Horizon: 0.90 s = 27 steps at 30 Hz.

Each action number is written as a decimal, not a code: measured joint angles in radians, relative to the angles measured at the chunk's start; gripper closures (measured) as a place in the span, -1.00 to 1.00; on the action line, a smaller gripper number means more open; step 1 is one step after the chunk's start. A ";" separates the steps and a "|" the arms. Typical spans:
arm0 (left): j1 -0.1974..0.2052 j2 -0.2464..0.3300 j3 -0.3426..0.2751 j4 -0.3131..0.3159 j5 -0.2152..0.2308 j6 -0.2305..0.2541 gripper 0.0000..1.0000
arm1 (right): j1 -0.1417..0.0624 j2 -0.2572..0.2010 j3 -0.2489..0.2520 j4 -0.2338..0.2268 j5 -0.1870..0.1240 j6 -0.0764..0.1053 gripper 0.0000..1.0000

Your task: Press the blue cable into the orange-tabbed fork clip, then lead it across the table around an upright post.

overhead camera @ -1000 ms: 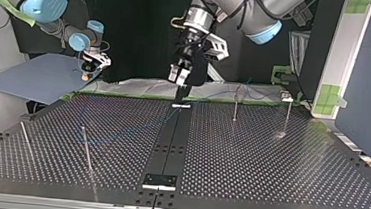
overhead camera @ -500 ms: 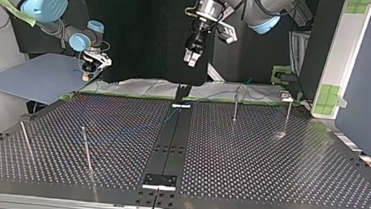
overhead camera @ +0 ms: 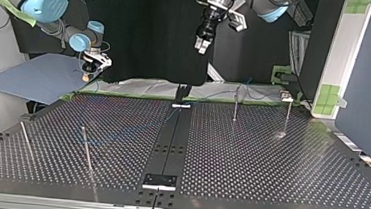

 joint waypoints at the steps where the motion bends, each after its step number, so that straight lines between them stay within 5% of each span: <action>1: 0.002 -0.001 -0.007 0.004 -0.002 -0.001 -1.00 | 0.000 0.000 0.000 0.000 0.000 0.000 1.00; 14: 0.043 -0.100 -0.121 0.034 -0.104 0.049 -1.00 | 0.007 0.000 -0.001 0.003 -0.006 -0.001 1.00; 27: 0.062 -0.128 -0.118 0.074 -0.120 0.084 -1.00 | 0.009 0.000 -0.002 0.003 -0.003 -0.001 1.00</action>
